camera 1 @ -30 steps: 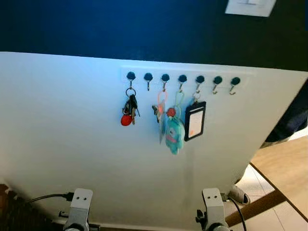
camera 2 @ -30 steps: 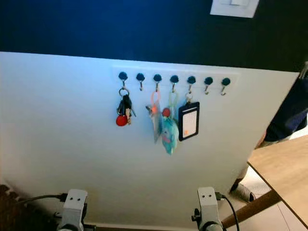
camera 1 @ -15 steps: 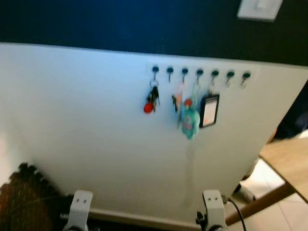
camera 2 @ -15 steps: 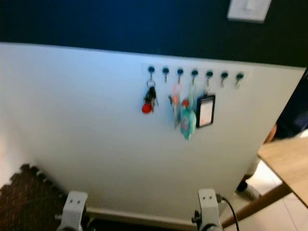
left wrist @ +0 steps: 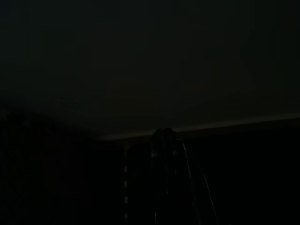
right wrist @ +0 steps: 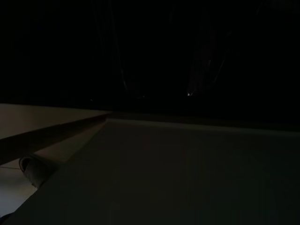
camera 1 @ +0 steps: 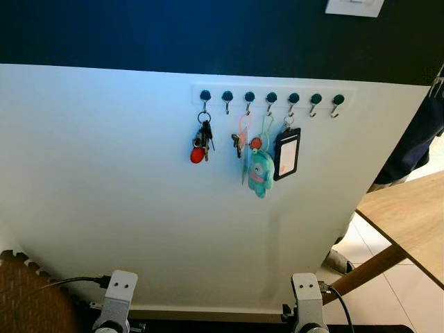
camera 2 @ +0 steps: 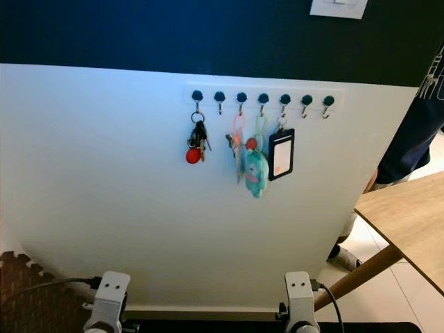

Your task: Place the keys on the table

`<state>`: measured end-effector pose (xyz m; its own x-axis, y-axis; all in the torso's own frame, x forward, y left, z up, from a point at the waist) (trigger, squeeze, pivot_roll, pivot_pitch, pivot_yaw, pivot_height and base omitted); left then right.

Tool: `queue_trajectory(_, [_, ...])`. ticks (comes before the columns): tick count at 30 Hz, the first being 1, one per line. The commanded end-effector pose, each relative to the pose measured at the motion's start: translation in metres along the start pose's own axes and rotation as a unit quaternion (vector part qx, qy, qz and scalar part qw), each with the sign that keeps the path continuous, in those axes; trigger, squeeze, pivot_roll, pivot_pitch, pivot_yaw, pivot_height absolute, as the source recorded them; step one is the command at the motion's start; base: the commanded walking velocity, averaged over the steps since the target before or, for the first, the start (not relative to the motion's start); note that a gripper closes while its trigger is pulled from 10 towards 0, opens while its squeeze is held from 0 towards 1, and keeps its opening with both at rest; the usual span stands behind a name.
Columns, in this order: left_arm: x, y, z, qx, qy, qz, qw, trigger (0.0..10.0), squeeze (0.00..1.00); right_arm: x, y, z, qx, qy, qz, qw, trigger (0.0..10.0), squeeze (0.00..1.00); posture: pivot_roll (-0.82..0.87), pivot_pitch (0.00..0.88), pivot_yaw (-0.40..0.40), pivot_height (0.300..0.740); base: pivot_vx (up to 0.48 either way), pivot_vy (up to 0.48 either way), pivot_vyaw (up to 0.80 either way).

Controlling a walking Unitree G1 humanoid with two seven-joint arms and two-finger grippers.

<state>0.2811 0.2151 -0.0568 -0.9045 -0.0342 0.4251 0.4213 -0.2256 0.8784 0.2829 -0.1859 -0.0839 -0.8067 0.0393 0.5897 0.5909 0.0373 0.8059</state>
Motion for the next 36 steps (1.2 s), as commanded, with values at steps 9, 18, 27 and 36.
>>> queue_trajectory(9, [0.000,0.000,0.008,0.009,0.023,0.003,1.000,10.0,0.00,-0.002,0.005,0.000,0.001,0.004,-0.005,1.000,10.0,0.00,0.14,0.007,-0.044,0.740,0.000,-0.213,0.00])
queue_trajectory(18, [0.001,-0.003,0.010,0.005,0.027,0.008,1.000,10.0,0.00,-0.005,0.019,0.028,0.005,0.072,-0.023,0.997,10.0,0.00,0.14,0.014,-0.040,0.740,0.000,0.000,0.00])
queue_trajectory(27, [0.002,0.003,0.004,-0.043,-0.008,-0.011,0.999,10.0,0.00,-0.002,0.044,0.064,0.084,0.176,-0.070,0.978,10.0,0.00,0.14,0.020,-0.041,0.740,0.000,0.000,0.00])
queue_trajectory(36, [0.008,0.033,-0.005,-0.051,-0.064,-0.090,0.993,10.0,0.00,0.022,0.168,0.074,0.061,0.231,-0.310,0.920,10.0,0.00,0.14,0.056,-0.054,0.740,0.000,0.000,0.00])
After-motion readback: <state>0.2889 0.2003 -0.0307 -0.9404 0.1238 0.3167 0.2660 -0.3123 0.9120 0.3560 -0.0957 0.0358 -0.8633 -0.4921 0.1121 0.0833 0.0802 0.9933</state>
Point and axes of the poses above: a point about 5 cm out from each wrist's last joint towards the gripper, its own x axis pointing back from the gripper into the wrist, its own y axis along the axis of the wrist's last joint, z = x × y, the point moved 6 cm from there along -x, pointing out of the wrist towards the gripper
